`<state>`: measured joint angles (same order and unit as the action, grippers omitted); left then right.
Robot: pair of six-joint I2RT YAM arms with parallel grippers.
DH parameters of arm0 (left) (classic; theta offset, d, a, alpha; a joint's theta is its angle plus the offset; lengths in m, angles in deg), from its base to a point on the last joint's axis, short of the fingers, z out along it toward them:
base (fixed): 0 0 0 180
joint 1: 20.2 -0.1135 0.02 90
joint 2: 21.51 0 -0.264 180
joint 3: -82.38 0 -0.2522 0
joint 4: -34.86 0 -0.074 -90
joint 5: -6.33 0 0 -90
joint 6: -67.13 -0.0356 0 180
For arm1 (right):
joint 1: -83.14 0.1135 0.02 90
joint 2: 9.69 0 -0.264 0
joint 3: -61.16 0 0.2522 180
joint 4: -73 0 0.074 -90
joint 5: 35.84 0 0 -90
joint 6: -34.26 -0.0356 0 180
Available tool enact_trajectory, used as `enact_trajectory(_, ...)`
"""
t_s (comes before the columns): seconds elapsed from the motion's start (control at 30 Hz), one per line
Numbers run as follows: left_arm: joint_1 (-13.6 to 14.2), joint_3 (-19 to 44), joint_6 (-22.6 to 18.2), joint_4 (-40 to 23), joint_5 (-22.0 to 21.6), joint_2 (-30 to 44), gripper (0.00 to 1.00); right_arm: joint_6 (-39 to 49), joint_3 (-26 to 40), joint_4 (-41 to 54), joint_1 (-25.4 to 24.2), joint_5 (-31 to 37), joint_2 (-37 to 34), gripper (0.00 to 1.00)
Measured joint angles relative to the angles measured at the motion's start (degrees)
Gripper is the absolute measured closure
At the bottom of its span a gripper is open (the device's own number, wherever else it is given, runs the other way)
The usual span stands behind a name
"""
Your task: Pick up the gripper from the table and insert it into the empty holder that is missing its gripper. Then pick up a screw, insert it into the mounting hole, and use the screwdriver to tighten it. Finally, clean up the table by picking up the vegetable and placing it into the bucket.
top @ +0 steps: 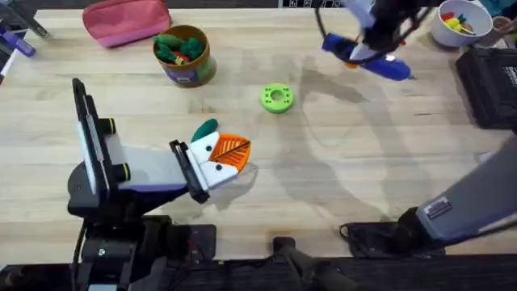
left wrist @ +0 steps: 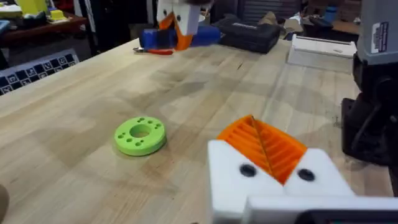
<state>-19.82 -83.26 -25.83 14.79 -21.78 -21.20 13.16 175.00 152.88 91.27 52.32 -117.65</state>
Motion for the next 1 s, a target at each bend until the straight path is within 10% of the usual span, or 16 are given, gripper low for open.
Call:
enact_trajectory(0.63,0.0,0.0,0.0,0.0,0.0,0.0,0.988,4.0,0.0,-5.9,1.0,7.0,-15.9,0.988)
enact_trajectory(0.87,0.0,0.0,0.0,0.0,0.0,0.0,0.988,4.5,0.0,-5.9,1.2,7.8,-16.0,0.067)
enact_trajectory(1.0,0.0,0.0,0.0,0.0,0.0,0.0,0.988,4.6,0.0,-5.9,1.2,8.1,-16.0,0.010)
